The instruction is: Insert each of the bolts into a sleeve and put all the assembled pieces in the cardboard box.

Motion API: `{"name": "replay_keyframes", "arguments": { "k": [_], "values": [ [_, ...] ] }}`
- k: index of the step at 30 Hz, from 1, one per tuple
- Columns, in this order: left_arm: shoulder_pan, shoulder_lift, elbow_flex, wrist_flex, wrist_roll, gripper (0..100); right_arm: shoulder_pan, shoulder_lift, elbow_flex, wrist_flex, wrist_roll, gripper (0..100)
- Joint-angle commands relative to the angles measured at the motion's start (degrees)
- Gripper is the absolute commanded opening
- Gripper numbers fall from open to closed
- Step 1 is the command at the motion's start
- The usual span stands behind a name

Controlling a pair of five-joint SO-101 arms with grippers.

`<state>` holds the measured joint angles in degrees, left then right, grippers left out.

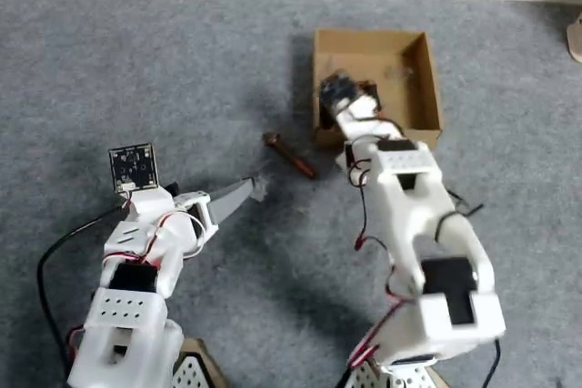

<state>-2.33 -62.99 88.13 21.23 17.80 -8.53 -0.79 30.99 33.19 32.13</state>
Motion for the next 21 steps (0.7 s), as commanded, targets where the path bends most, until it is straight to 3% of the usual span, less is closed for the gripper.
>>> {"name": "replay_keyframes", "arguments": {
  "k": [1, 7, 12, 17, 21],
  "values": [
    [4.4, -0.9, -1.9, 0.3, -0.3, 46, 1.5, -11.3, 0.0, 5.1, -10.6, 0.5],
    [11.0, -0.9, -0.9, 0.3, -0.3, 46, 1.2, -22.5, 9.4, 6.3, -20.9, 0.5],
    [17.7, -0.9, 1.8, 0.3, -0.7, 46, 1.5, -28.4, 24.7, -6.4, -26.0, 0.5],
    [15.1, -1.0, 0.0, 0.4, 0.1, 46, 2.5, -33.6, 38.5, -21.6, -33.0, 0.5],
    [11.9, -0.4, -5.2, 2.4, 8.8, 46, 6.6, -37.8, 44.4, -28.4, -33.0, 0.5]
  ]
}}
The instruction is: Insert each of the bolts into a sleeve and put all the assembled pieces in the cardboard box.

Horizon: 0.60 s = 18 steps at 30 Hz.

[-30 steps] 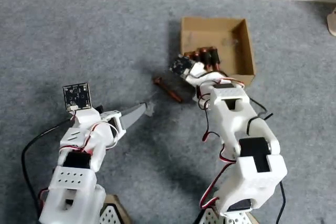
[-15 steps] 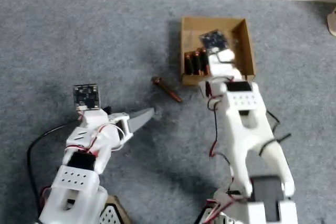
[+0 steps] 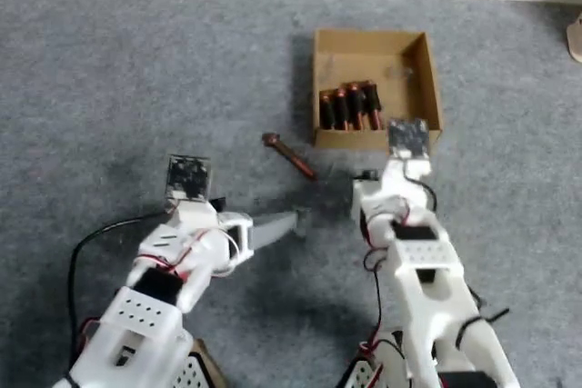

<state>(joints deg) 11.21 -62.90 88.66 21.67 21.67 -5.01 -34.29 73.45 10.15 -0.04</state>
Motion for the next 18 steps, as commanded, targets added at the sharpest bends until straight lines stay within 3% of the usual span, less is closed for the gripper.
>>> {"name": "replay_keyframes", "arguments": {
  "k": [1, 9, 18],
  "values": [
    [-1.6, -0.5, -7.5, 4.4, 5.1, 46, 3.6, -5.1, 2.9, -6.5, -0.8, 0.5],
    [-0.7, 1.5, -24.0, 19.6, 10.9, 46, 3.9, -6.5, 7.8, -13.0, -0.7, 0.5],
    [0.3, 25.4, -40.2, 27.3, 21.8, 46, 3.9, -6.5, 8.1, -13.5, -0.7, 0.5]
  ]
}}
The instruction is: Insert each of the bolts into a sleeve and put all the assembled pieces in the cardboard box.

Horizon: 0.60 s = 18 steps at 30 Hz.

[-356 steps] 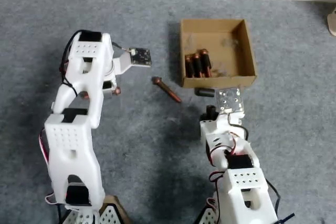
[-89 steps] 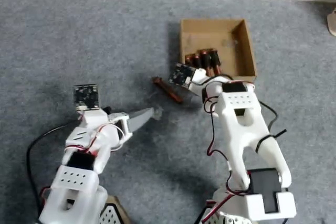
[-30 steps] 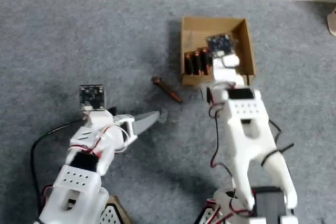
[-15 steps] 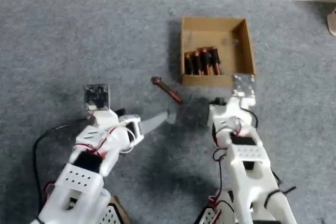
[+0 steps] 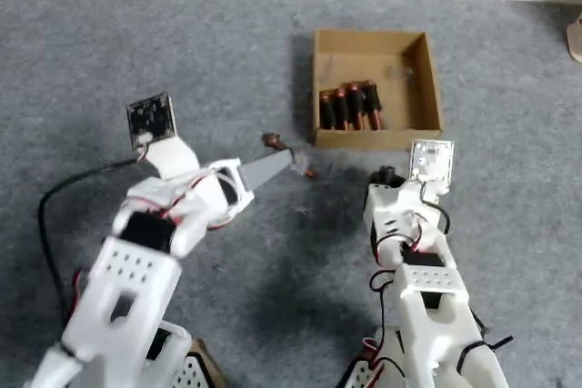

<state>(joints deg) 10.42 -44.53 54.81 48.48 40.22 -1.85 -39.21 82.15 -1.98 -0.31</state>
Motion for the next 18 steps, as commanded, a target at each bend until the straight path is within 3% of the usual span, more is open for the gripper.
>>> {"name": "replay_keyframes", "arguments": {
  "k": [1, 9, 13, 18],
  "values": [
    [1.8, 9.6, -7.9, 0.4, 4.2, 46, 0.7, -1.6, -0.6, -1.4, -0.4, 0.5],
    [7.6, 27.1, -19.6, 0.4, 7.4, 46, 0.7, -1.6, -0.5, -1.4, -0.4, 0.5],
    [6.7, 36.6, -26.9, 0.4, 8.0, 46, 0.7, -1.6, -0.5, -1.4, -0.4, 0.5],
    [4.4, 46.6, -34.4, 0.4, 15.6, 46, 0.6, -1.6, 0.5, -1.5, -0.4, 0.5]
  ]
}}
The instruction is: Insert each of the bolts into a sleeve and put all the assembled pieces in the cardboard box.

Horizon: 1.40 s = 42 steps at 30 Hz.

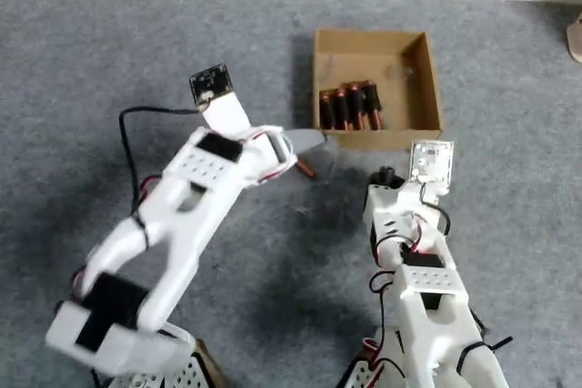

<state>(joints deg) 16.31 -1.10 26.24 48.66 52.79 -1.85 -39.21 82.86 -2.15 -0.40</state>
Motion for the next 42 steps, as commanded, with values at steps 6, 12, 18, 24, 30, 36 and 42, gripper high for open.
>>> {"name": "replay_keyframes", "arguments": {
  "k": [6, 12, 18, 24, 30, 36, 42],
  "values": [
    [-1.9, 10.9, -12.2, 0.3, 8.0, 46, 0.5, -1.6, -0.1, -1.3, -0.1, 0.5],
    [-2.0, 16.0, -16.3, 0.2, 8.5, 46, 0.4, -1.6, 2.2, -5.8, 2.5, 0.5],
    [-2.9, 19.1, -17.5, 0.1, 11.3, 46, 0.4, -1.6, 2.9, -6.4, 2.5, 0.5],
    [-2.9, 19.5, -17.5, 0.1, 11.4, 46, 0.4, -1.6, 2.9, -6.4, 2.5, 0.5],
    [-2.9, 19.6, -17.5, 0.1, 12.6, 36, 0.4, -1.6, 2.9, -6.4, 2.5, 0.5],
    [-2.7, 19.6, -17.6, -0.2, 12.3, 24, 0.4, -1.6, 2.9, -6.4, 2.5, 0.5],
    [-2.5, 19.6, -17.1, -4.2, 12.5, 24, 0.4, -1.6, 2.9, -6.4, 2.5, 0.5]
  ]
}}
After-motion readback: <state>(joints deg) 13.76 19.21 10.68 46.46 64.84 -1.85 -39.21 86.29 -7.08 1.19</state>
